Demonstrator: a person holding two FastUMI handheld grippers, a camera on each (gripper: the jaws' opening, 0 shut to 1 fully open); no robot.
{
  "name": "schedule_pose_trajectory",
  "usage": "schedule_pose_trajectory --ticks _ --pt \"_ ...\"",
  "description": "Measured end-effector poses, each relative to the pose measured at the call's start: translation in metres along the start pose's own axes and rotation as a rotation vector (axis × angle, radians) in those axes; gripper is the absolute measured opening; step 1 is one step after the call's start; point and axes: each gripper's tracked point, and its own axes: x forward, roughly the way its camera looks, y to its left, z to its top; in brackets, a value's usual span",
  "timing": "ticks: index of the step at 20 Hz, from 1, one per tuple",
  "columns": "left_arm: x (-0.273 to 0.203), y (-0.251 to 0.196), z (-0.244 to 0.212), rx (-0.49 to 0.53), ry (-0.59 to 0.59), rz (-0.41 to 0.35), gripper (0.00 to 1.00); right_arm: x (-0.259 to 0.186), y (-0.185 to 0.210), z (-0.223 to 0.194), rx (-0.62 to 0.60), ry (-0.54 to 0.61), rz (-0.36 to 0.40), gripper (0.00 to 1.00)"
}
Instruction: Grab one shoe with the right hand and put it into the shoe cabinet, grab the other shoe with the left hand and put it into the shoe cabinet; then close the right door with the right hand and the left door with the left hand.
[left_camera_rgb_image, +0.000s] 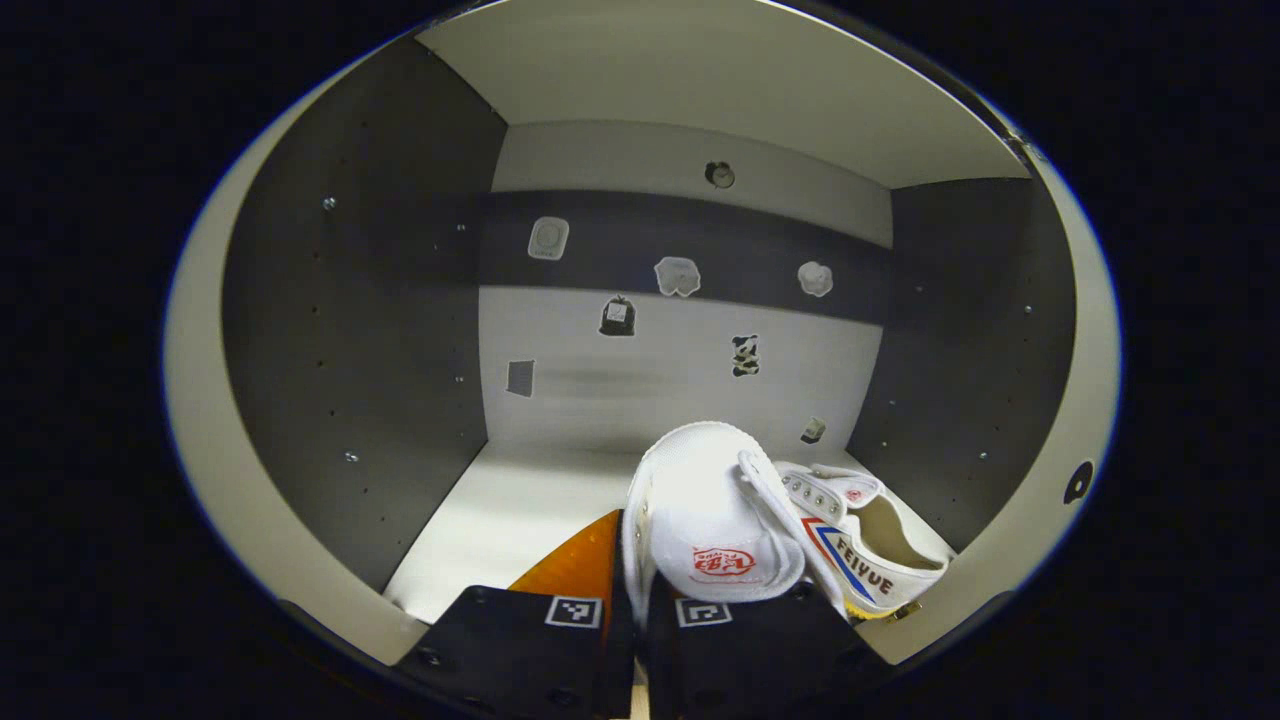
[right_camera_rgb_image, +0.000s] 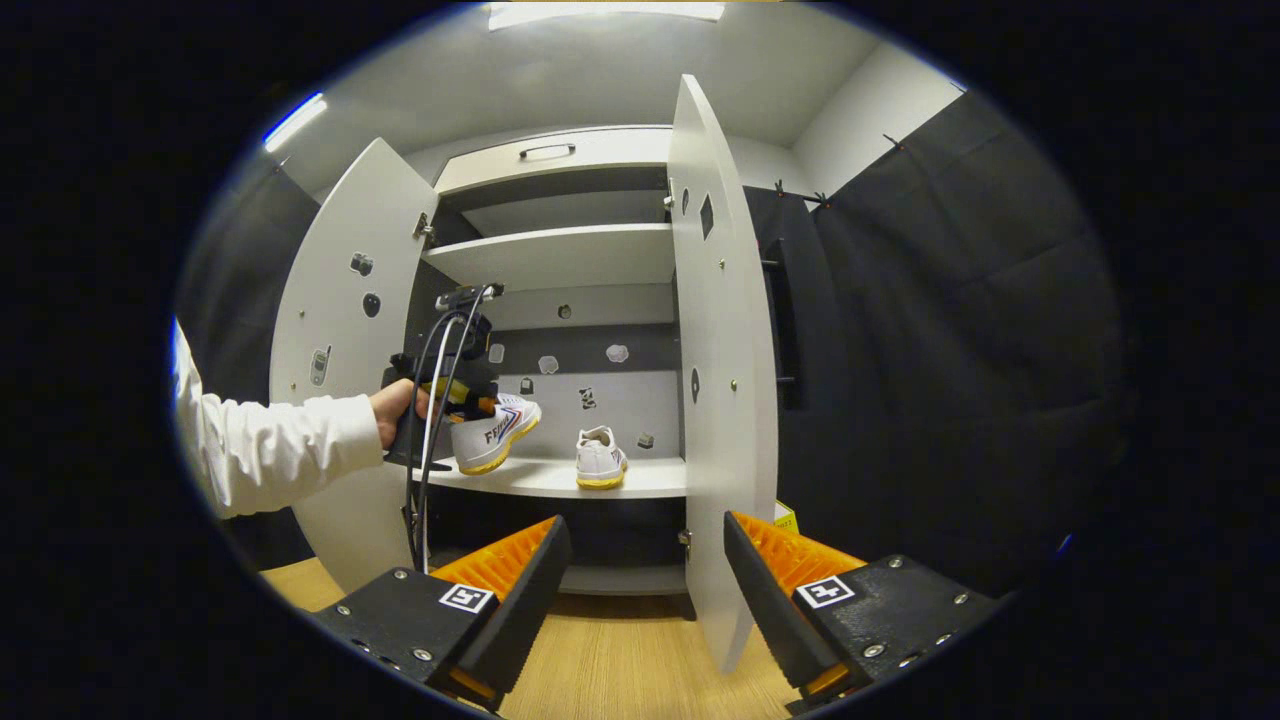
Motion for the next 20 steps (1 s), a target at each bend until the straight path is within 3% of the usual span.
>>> schedule_pose_trajectory --ticks 4,11,17,20 --pt "0.042 0.012 -0.009 0.047 0.046 0.079 0.14 -0.005 -0.018 0.001 0.0 -0.006 -0.052 0.94" --pt "0.064 0.016 -0.033 0.057 0.116 0.088 0.15 -0.005 -0.038 -0.009 -0.012 0.018 -0.095 0.94" --pt "0.063 0.014 -0.037 0.054 0.136 0.095 0.42 -0.002 -0.039 -0.011 -0.011 0.02 -0.091 0.94" --pt "0.054 0.023 -0.037 0.029 0.126 0.121 0.78 -0.002 -0.037 -0.011 -0.003 0.02 -0.083 0.94"
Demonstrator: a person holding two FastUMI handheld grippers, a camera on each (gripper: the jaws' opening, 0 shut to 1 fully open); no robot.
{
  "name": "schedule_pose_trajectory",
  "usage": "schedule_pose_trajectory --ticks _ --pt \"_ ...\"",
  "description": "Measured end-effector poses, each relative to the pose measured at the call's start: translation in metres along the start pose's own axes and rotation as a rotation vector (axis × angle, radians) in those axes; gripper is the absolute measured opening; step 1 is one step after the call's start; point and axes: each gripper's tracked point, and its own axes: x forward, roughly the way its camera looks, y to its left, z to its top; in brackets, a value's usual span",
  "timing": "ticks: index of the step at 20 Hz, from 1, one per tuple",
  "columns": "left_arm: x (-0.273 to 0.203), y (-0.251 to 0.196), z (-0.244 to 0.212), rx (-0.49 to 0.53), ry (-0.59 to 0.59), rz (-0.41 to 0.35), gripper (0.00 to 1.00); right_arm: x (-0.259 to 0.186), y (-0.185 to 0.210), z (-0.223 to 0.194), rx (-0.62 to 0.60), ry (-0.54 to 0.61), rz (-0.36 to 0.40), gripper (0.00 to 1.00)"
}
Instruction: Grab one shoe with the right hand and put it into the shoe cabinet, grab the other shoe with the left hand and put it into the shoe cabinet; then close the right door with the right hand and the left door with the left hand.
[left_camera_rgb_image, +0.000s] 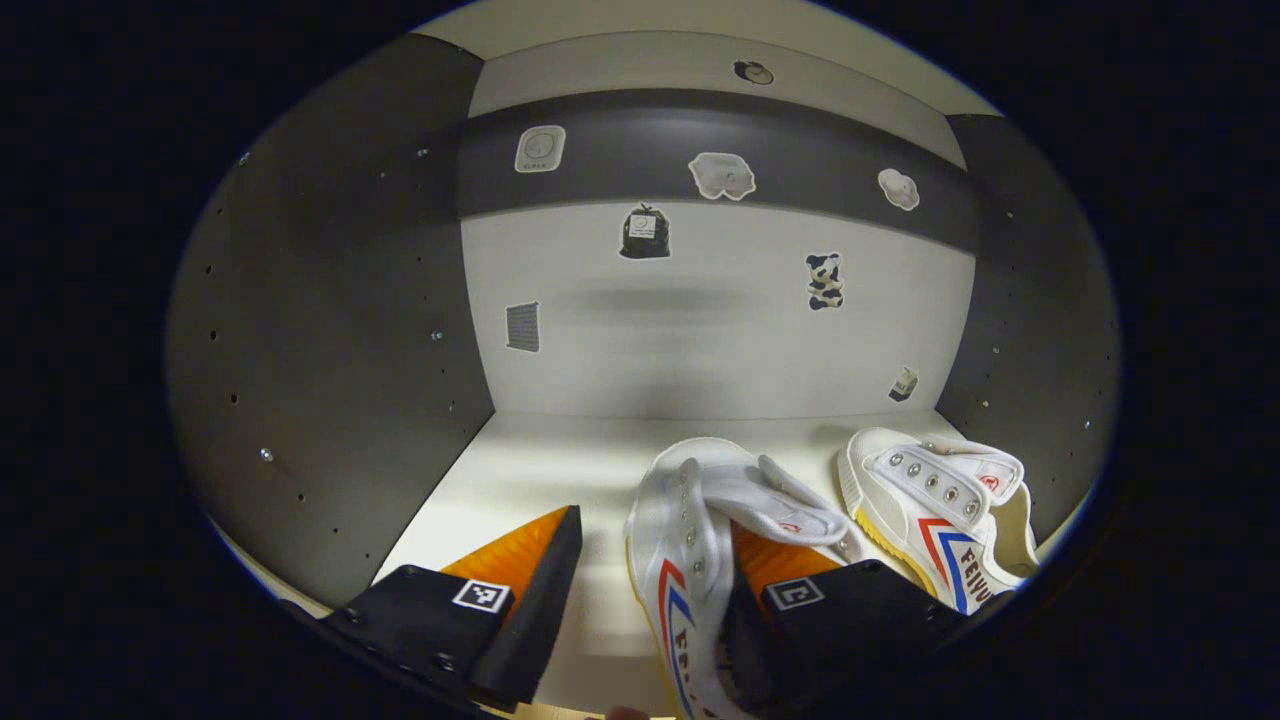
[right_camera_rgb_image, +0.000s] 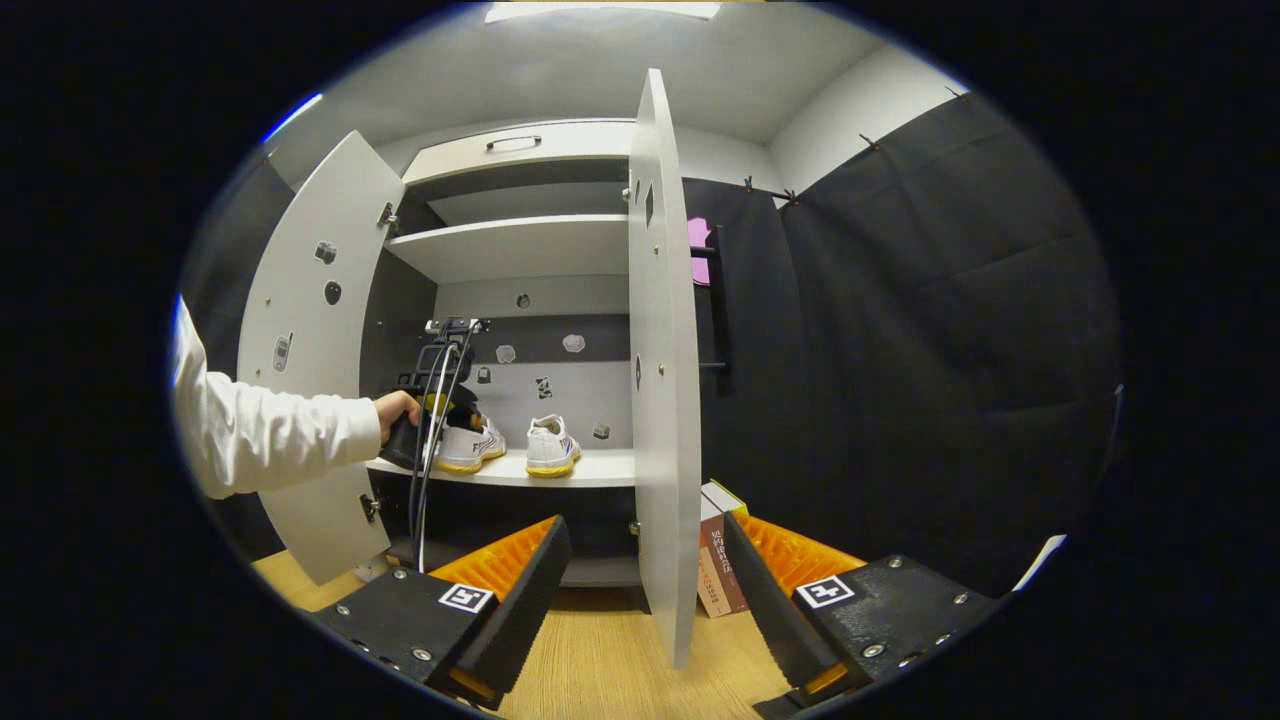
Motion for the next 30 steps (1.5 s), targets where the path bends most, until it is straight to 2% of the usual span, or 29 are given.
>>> schedule_pose_trajectory --ticks 3,5,7,15,18,20,23,24,25,30 --pt "-0.019 0.002 0.001 -0.063 -0.043 -0.035 0.89 0.0 0.002 0.0 0.006 -0.001 0.013 0.94" --pt "-0.037 0.006 0.002 -0.075 -0.089 -0.053 0.92 0.0 0.005 0.0 0.008 -0.001 0.023 0.94" --pt "-0.059 0.004 0.004 -0.082 -0.133 -0.087 1.0 0.0 0.008 0.0 0.013 -0.002 0.036 0.94" --pt "-0.199 0.004 0.023 -0.064 -0.374 -0.199 0.97 0.003 0.03 0.003 -0.004 0.001 0.137 0.94" --pt "-0.25 0.009 0.009 -0.071 -0.409 -0.223 0.96 0.007 0.04 0.008 -0.011 -0.01 0.177 0.94" --pt "-0.273 0.015 -0.01 -0.06 -0.419 -0.214 0.96 0.009 0.048 0.009 -0.003 -0.011 0.206 0.94" --pt "-0.307 0.03 -0.04 -0.024 -0.473 -0.157 0.96 0.013 0.058 0.004 -0.01 -0.003 0.233 0.94" --pt "-0.315 0.036 -0.054 -0.011 -0.478 -0.135 0.94 0.012 0.061 0.003 -0.008 -0.001 0.24 0.94" --pt "-0.322 0.042 -0.068 -0.004 -0.477 -0.115 0.96 0.012 0.063 0.001 -0.004 0.001 0.246 0.94" --pt "-0.34 0.051 -0.11 -0.062 -0.511 -0.099 0.96 0.006 0.068 0.002 0.001 -0.012 0.258 0.94"
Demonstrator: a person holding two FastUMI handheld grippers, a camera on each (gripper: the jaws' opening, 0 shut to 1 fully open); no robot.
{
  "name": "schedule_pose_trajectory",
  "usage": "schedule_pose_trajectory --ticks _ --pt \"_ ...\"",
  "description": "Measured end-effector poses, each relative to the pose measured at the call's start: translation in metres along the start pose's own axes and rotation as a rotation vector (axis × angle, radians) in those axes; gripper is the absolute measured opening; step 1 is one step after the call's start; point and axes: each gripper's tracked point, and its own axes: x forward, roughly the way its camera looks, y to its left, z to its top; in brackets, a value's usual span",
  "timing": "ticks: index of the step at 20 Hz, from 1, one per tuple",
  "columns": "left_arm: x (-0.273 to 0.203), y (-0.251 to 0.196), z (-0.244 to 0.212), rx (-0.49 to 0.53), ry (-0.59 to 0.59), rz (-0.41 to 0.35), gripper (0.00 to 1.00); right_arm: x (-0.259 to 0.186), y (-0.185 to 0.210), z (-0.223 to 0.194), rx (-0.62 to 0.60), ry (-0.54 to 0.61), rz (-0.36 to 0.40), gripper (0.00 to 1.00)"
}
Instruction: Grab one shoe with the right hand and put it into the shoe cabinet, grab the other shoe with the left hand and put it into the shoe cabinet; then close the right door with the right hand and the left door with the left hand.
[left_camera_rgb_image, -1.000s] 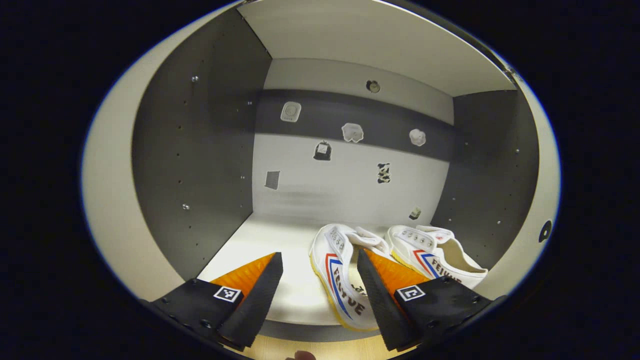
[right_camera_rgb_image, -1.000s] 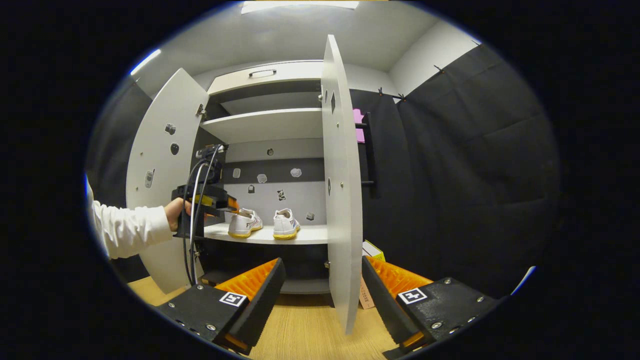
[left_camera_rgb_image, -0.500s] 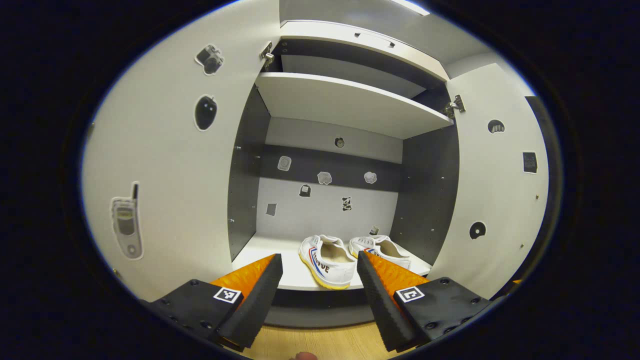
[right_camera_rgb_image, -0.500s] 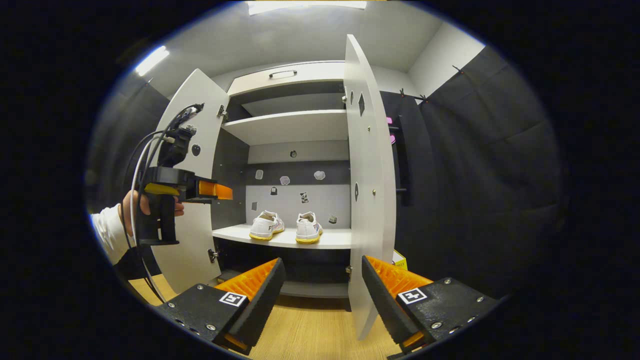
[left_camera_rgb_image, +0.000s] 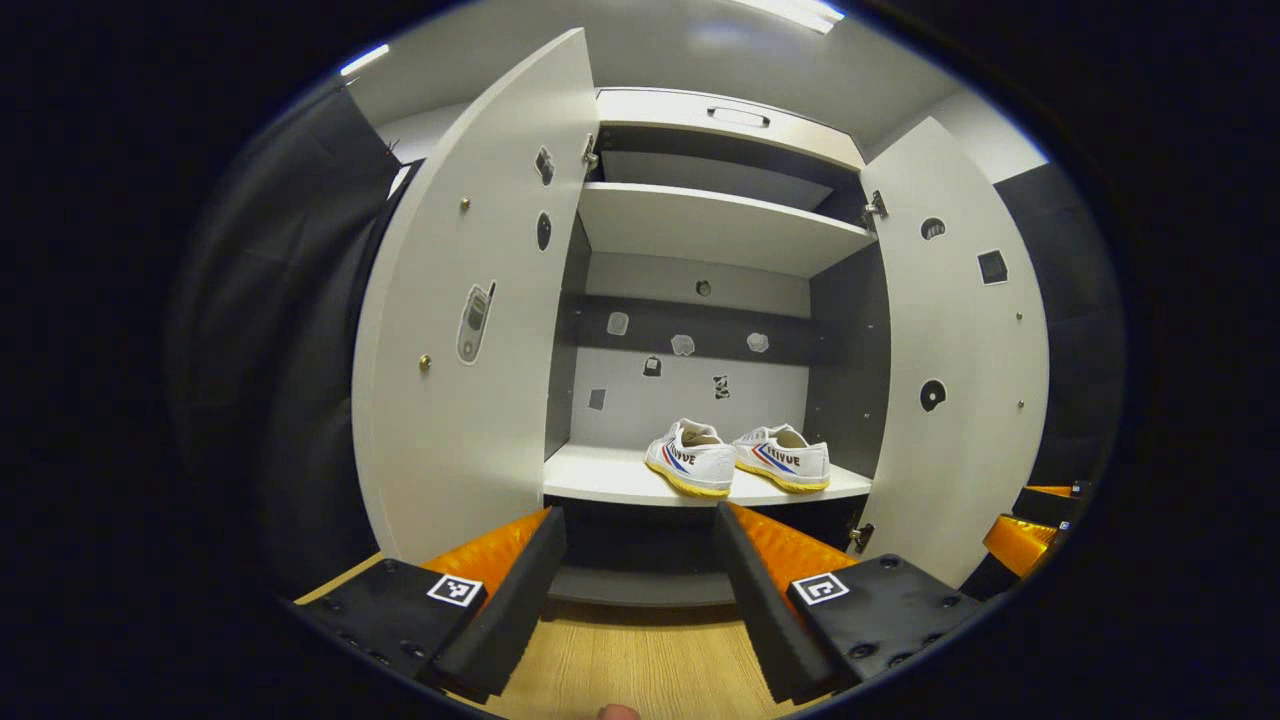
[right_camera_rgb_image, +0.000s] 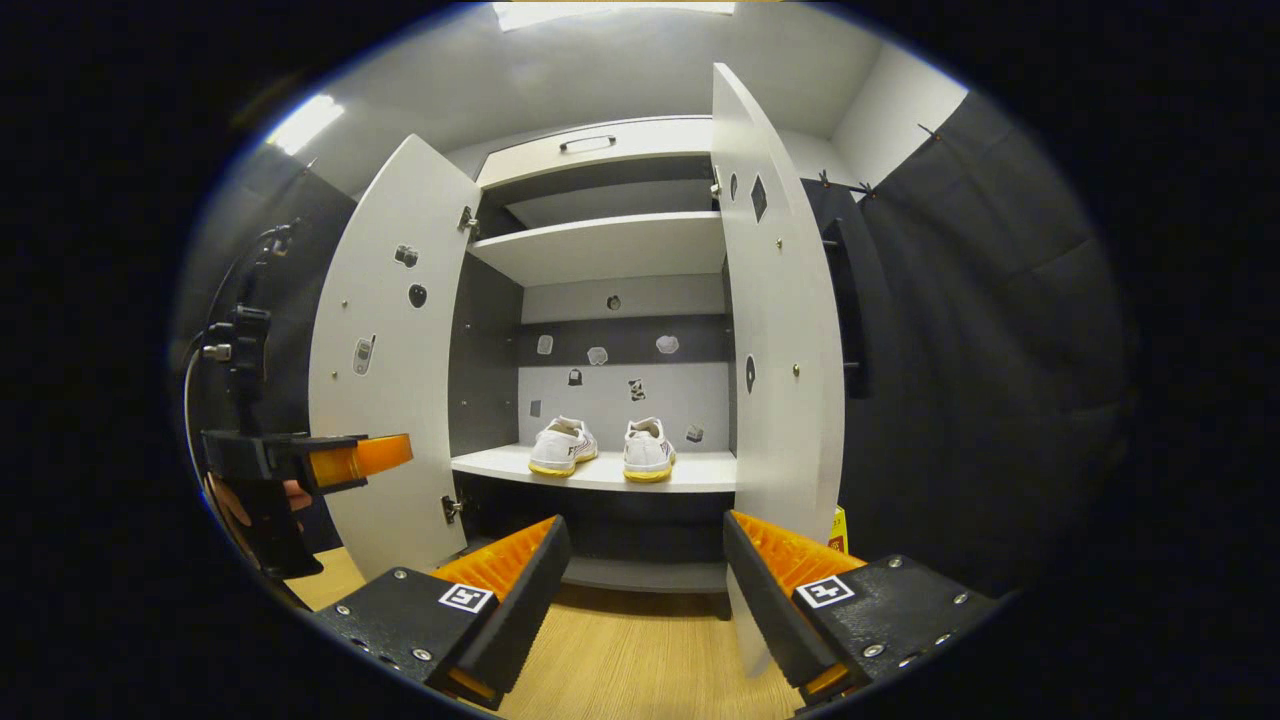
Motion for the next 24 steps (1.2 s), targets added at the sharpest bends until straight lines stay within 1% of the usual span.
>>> schedule_pose_trajectory --ticks 1,2,3,4,5,6,10,11,14,15,16,20,22,24 --pt "-0.005 0.001 -0.003 0.007 -0.007 0.008 0.96 -0.001 0.0 0.001 0.003 -0.004 0.0 0.94" --pt "-0.01 -0.001 -0.007 0.022 -0.008 0.012 0.99 -0.003 -0.002 0.004 0.01 -0.012 0.0 0.94" --pt "-0.015 -0.003 -0.008 0.04 -0.014 0.02 0.99 -0.003 -0.007 0.008 0.015 -0.026 -0.014 0.94" --pt "-0.02 -0.004 -0.009 0.061 -0.022 0.031 0.96 -0.005 -0.019 0.016 0.01 -0.048 -0.041 0.94" --pt "-0.025 -0.009 -0.014 0.081 -0.026 0.035 0.96 -0.007 -0.033 0.025 -0.004 -0.068 -0.071 0.94" --pt "-0.028 -0.018 -0.017 0.087 -0.026 0.022 0.96 -0.01 -0.047 0.033 -0.02 -0.084 -0.102 0.94" --pt "-0.037 -0.047 -0.04 0.042 0.03 -0.052 0.96 -0.019 -0.114 0.064 -0.075 -0.123 -0.22 0.94" --pt "-0.036 -0.049 -0.044 0.029 0.045 -0.057 0.96 -0.02 -0.132 0.071 -0.087 -0.125 -0.249 0.94" --pt "-0.034 -0.042 -0.045 0.037 0.051 -0.038 0.96 -0.019 -0.169 0.089 -0.142 -0.123 -0.302 0.94" --pt "-0.035 -0.04 -0.044 0.042 0.048 -0.035 0.96 -0.016 -0.177 0.093 -0.161 -0.119 -0.309 0.98" --pt "-0.035 -0.038 -0.043 0.049 0.047 -0.029 0.96 -0.011 -0.183 0.095 -0.174 -0.114 -0.309 0.94" --pt "-0.035 -0.031 -0.049 0.042 0.06 -0.006 0.96 0.007 -0.182 0.094 -0.156 -0.109 -0.268 0.94" --pt "-0.036 -0.028 -0.056 0.026 0.082 0.006 0.96 0.013 -0.18 0.093 -0.174 -0.112 -0.268 0.94" --pt "-0.037 -0.022 -0.06 0.013 0.098 0.019 0.96 0.018 -0.17 0.09 -0.175 -0.11 -0.238 0.94"
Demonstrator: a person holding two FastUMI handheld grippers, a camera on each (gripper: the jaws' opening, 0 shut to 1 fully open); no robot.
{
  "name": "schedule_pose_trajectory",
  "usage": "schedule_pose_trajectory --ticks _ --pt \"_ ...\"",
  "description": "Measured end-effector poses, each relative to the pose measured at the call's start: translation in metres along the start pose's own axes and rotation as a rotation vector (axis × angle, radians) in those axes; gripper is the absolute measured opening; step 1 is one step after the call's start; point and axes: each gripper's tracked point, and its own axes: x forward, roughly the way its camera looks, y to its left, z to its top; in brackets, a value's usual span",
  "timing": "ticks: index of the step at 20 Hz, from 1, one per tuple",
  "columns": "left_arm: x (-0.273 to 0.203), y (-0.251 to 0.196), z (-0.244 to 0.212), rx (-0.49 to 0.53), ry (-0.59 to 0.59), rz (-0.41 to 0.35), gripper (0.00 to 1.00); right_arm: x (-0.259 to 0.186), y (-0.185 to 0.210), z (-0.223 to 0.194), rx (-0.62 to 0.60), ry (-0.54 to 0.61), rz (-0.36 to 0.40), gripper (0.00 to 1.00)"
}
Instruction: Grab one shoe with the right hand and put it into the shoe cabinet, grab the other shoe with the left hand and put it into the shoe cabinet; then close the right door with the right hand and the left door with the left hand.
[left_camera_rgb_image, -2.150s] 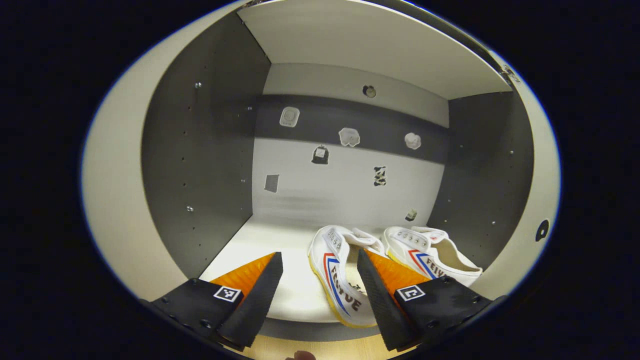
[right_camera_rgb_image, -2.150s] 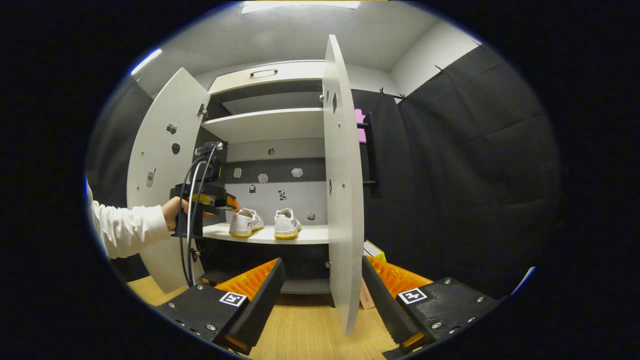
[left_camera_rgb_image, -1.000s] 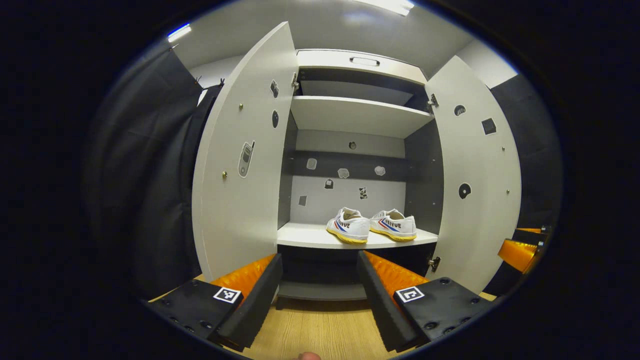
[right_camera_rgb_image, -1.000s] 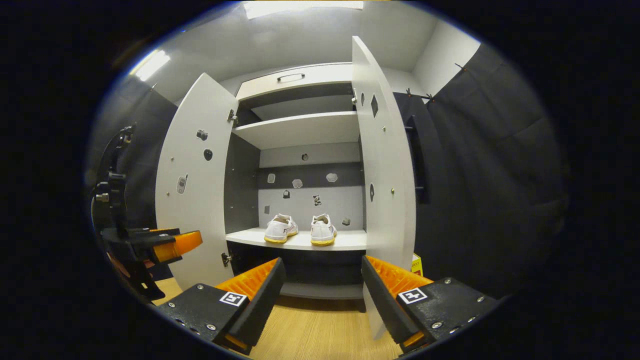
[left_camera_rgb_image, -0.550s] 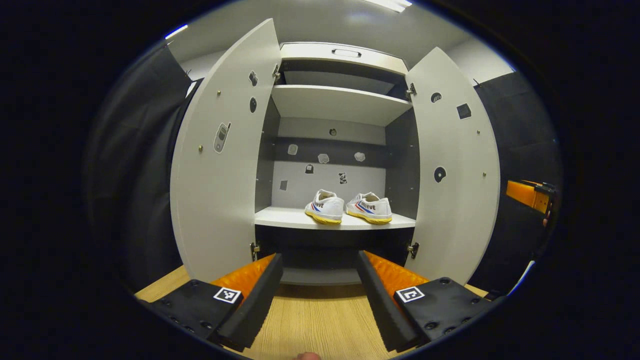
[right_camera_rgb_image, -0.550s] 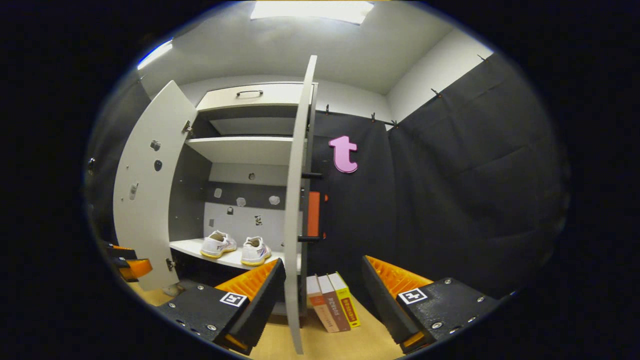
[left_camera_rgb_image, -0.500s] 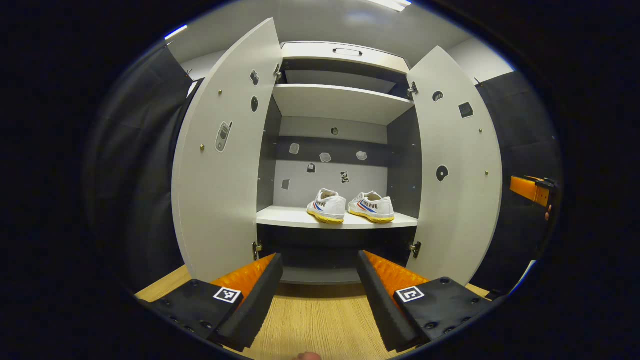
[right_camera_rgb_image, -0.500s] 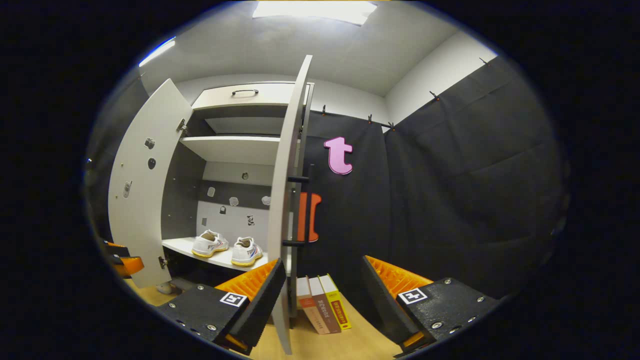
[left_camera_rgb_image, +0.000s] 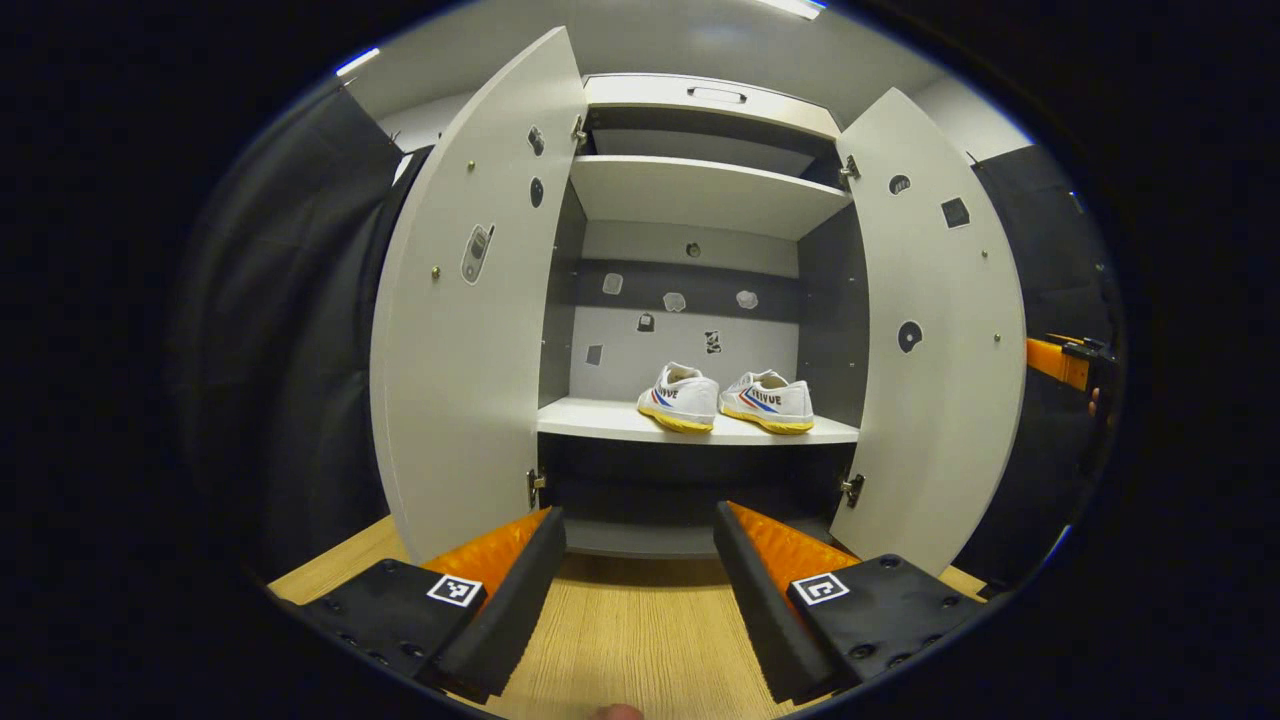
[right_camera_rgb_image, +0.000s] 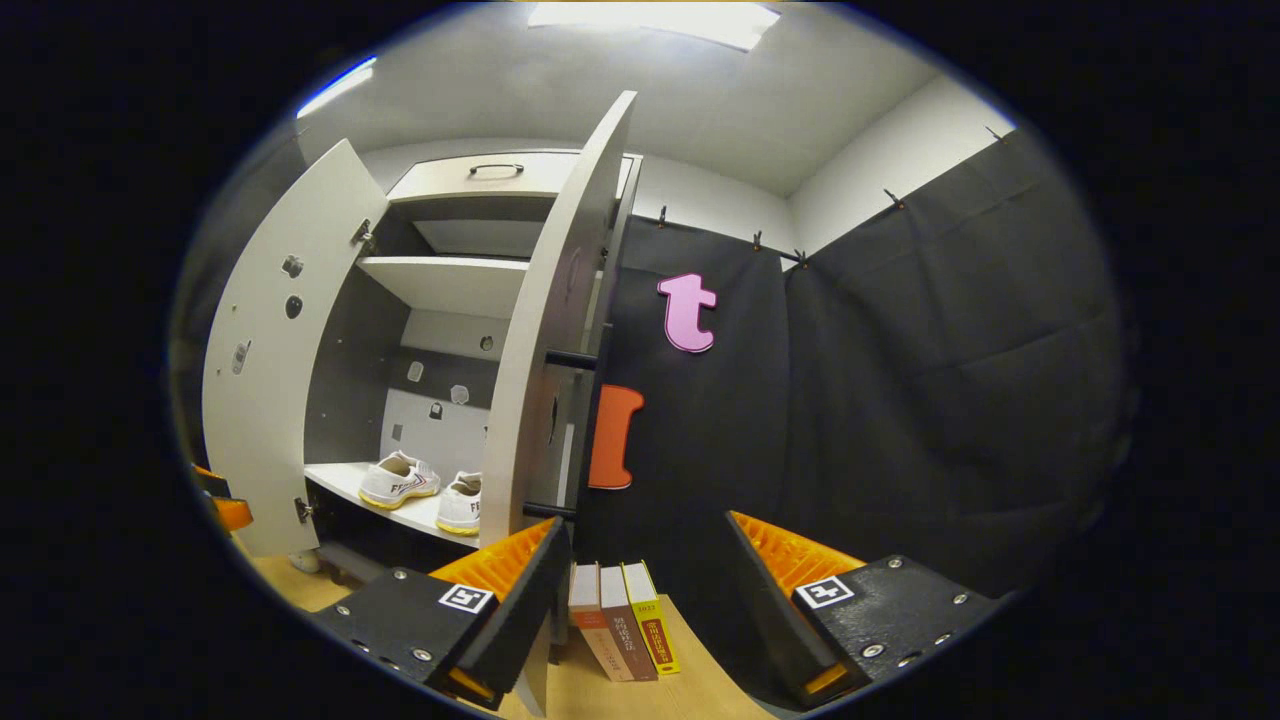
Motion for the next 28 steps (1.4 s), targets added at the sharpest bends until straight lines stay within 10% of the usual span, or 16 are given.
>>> schedule_pose_trajectory --ticks 28 --pt "-0.001 0.065 -0.012 -0.038 0.024 0.086 0.96 0.046 0.186 0.005 0.144 0.018 0.318 0.88"
